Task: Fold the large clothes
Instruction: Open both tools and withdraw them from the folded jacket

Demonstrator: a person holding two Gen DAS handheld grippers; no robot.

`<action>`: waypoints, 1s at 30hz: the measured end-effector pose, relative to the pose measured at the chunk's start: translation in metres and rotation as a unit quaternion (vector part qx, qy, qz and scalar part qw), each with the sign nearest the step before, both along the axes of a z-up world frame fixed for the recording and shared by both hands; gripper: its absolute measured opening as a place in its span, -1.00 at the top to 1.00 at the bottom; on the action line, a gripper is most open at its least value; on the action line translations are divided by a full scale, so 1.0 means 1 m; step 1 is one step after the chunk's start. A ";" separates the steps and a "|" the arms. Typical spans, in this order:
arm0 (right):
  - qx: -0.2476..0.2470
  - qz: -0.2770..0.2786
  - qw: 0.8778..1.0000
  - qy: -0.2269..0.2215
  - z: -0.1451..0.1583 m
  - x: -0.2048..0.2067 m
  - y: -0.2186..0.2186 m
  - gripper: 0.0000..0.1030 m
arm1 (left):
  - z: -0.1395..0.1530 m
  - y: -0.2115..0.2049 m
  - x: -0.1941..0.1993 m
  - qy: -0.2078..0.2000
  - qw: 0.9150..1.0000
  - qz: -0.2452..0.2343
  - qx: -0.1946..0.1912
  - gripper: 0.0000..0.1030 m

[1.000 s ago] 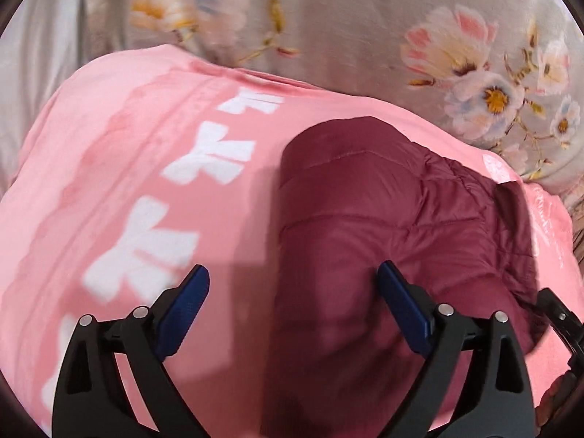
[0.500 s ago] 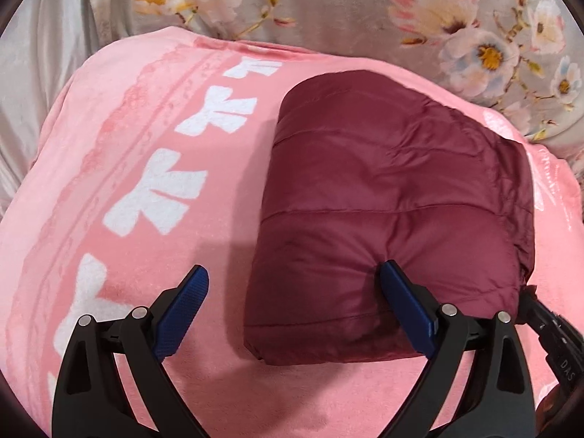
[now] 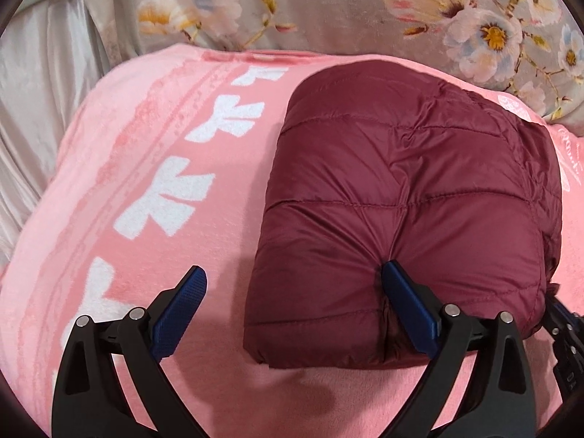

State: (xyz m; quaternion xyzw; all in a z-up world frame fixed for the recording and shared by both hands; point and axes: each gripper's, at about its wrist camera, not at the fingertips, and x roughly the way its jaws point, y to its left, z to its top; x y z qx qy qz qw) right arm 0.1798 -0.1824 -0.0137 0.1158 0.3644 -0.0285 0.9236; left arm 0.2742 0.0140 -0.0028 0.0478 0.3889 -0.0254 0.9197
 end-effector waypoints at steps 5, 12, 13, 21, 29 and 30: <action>-0.011 -0.024 1.000 -0.015 0.006 -0.023 0.003 0.13 | 0.009 -0.005 -0.020 -0.026 0.999 0.004 0.023 -0.85; -0.005 -0.033 0.999 -0.014 0.007 -0.043 0.008 0.01 | 0.010 -0.005 -0.047 -0.021 1.000 0.005 0.005 -0.85; -0.004 -0.034 0.999 -0.013 0.007 -0.047 0.009 0.00 | 0.009 -0.004 -0.050 -0.016 1.000 0.006 -0.002 -0.85; -0.047 -0.046 0.998 -0.012 0.007 -0.069 0.022 -0.18 | -0.013 -0.003 -0.076 0.008 1.000 0.011 -0.011 -0.85; -0.065 -0.052 0.996 -0.022 0.005 -0.096 0.030 -0.41 | -0.025 -0.005 -0.109 -0.004 1.000 0.005 0.001 -0.85; -0.064 -0.052 0.996 -0.022 0.005 -0.098 0.030 -0.43 | -0.024 -0.006 -0.116 -0.016 1.000 0.002 0.003 -0.85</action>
